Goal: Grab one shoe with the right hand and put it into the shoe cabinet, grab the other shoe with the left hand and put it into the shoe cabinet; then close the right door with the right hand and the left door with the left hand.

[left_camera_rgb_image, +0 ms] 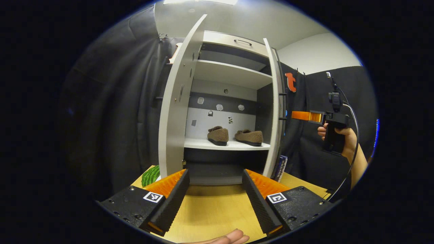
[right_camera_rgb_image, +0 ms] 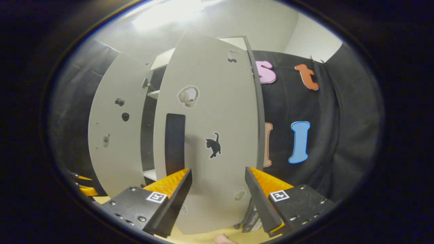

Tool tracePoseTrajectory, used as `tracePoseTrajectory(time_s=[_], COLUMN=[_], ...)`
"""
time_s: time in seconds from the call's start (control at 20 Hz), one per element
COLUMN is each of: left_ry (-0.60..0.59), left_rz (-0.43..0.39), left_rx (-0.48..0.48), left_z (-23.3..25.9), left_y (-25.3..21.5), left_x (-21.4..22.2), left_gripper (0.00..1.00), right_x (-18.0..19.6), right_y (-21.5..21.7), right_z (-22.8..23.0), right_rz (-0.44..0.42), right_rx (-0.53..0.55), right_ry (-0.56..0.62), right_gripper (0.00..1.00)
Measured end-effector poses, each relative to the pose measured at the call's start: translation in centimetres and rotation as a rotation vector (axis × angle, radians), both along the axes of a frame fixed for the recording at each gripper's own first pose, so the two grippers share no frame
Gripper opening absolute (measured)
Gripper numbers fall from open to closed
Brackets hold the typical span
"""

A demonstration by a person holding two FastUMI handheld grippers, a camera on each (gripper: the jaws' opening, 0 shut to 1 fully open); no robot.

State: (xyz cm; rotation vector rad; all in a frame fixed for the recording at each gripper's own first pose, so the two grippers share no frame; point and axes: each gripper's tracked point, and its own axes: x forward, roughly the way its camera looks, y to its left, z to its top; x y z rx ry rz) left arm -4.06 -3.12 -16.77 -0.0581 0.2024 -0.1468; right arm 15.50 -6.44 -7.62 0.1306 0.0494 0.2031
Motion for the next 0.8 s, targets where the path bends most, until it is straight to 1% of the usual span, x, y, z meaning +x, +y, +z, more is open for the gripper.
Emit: tracePoseTrajectory(time_s=[0.05, 0.1, 0.2, 0.25, 0.3, 0.4, 0.5, 0.55, 0.6, 0.65, 0.7, 0.8], left_ry=[-0.001, -0.001, -0.007, -0.01, -0.015, -0.021, -0.022, -0.026, -0.03, -0.028, -0.031, -0.038], left_rz=[0.008, 0.02, 0.041, 0.05, 0.057, 0.073, 0.094, 0.106, 0.116, 0.128, 0.14, 0.179], left_rx=[0.004, 0.009, 0.024, 0.031, 0.036, 0.043, 0.05, 0.052, 0.057, 0.063, 0.068, 0.072], left_z=[0.0, 0.1, 0.3, 0.3, 0.5, 0.5, 0.7, 0.8, 1.1, 1.2, 1.5, 2.3], left_y=[0.6, 1.2, 2.4, 2.8, 3.3, 4.2, 5.3, 5.9, 6.5, 7.2, 8.1, 10.2], left_x=[0.0, -0.3, -0.5, -0.6, -0.8, -1.0, -1.1, -1.1, -1.1, -1.2, -1.2, -1.4], left_gripper=[0.92, 0.95, 0.95, 0.95, 0.95, 0.95, 0.95, 0.95, 1.0, 0.95, 0.95, 0.95], right_x=[-0.1, -0.3, -0.6, -0.8, -1.1, -1.8, -2.7, -3.3, -4.0, -4.6, -5.4, -7.4], right_y=[0.4, 1.0, 1.1, 1.1, 1.0, 0.8, 0.6, 0.4, 0.0, -0.2, 0.1, 1.5], right_z=[0.0, -0.3, -0.8, -1.0, -1.3, -1.7, -1.9, -1.8, -1.7, -1.6, -1.4, -0.7], right_rz=[0.002, 0.013, 0.011, 0.008, 0.0, -0.011, -0.03, -0.052, -0.079, -0.098, -0.102, -0.066], right_rx=[0.003, 0.006, 0.018, 0.026, 0.025, 0.007, -0.008, -0.009, -0.024, -0.04, -0.049, -0.045], right_ry=[-0.003, 0.004, 0.017, 0.02, 0.022, 0.013, -0.002, -0.017, -0.027, -0.038, -0.05, -0.068], right_gripper=[0.95, 0.95, 0.93, 0.97, 0.93, 0.94, 0.95, 0.95, 0.95, 0.95, 0.95, 0.95])
